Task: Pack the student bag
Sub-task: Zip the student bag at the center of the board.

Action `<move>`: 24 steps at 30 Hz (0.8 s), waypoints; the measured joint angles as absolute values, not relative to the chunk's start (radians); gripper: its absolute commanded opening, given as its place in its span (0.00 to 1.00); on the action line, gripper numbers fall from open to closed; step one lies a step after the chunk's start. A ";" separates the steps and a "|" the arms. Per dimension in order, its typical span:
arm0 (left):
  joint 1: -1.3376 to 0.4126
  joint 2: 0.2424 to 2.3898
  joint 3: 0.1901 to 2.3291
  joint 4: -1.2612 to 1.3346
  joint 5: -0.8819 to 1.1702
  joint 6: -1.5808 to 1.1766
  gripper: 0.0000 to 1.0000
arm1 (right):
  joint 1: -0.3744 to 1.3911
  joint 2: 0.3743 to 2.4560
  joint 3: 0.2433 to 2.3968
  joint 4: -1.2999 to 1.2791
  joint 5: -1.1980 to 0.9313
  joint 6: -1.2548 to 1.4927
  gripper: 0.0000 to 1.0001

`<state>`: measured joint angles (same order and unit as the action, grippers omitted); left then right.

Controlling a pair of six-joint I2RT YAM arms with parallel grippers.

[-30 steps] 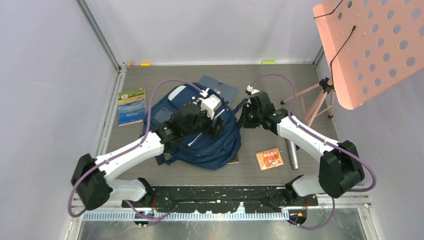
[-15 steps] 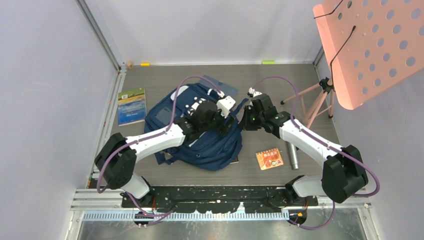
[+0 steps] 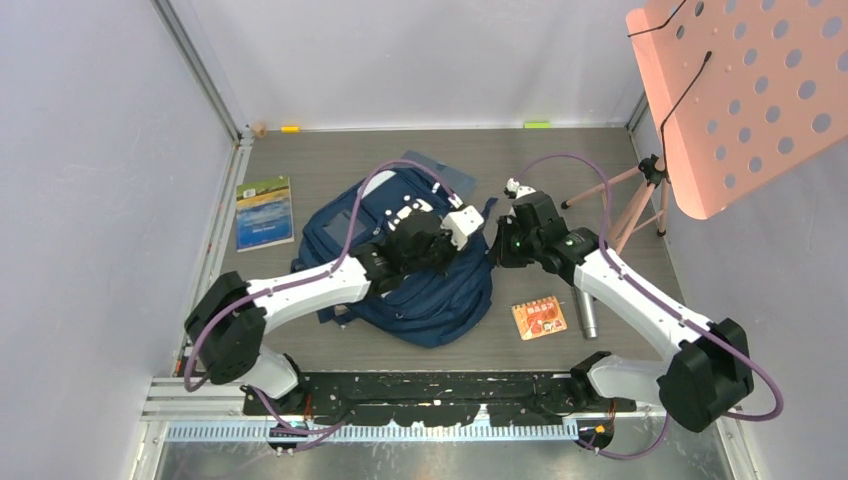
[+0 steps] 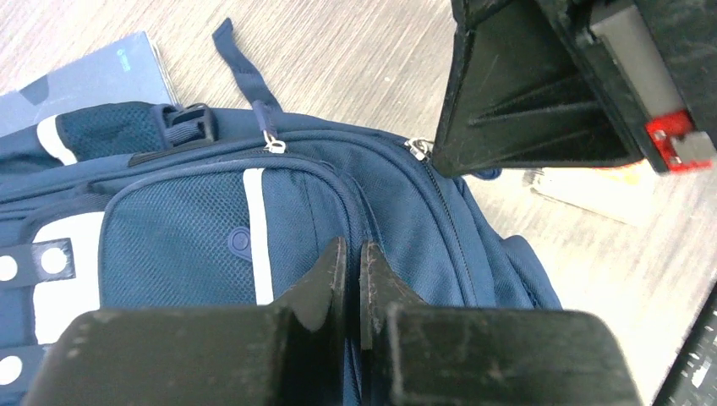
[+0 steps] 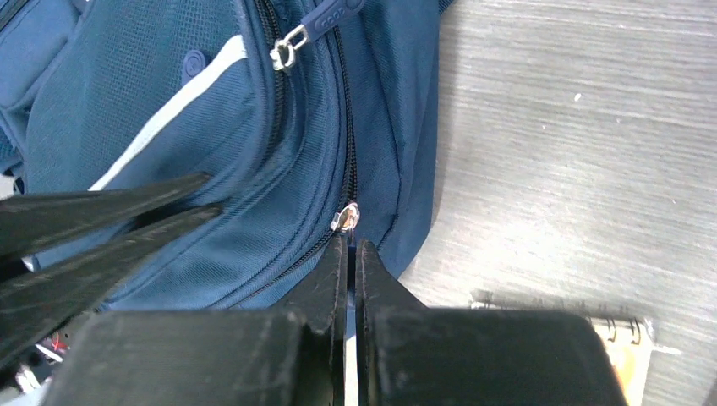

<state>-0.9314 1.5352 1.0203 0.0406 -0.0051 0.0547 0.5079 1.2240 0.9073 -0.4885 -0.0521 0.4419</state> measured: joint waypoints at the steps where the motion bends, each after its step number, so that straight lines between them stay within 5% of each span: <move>1: -0.932 1.511 1.008 0.042 0.011 0.057 0.00 | 0.511 1.208 0.911 -0.511 -0.049 0.440 0.00; 14: -0.933 1.211 0.891 -0.087 0.132 0.030 0.00 | 0.551 1.161 0.982 -0.607 -0.093 0.414 0.00; 24: -0.927 1.049 0.809 -0.204 0.136 -0.026 0.00 | 0.567 1.351 1.074 -0.592 -0.207 0.392 0.00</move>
<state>-0.9272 1.0492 0.8089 -0.2035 0.1364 -0.0261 0.5667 1.3514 1.0744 -0.5922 -0.2066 0.3923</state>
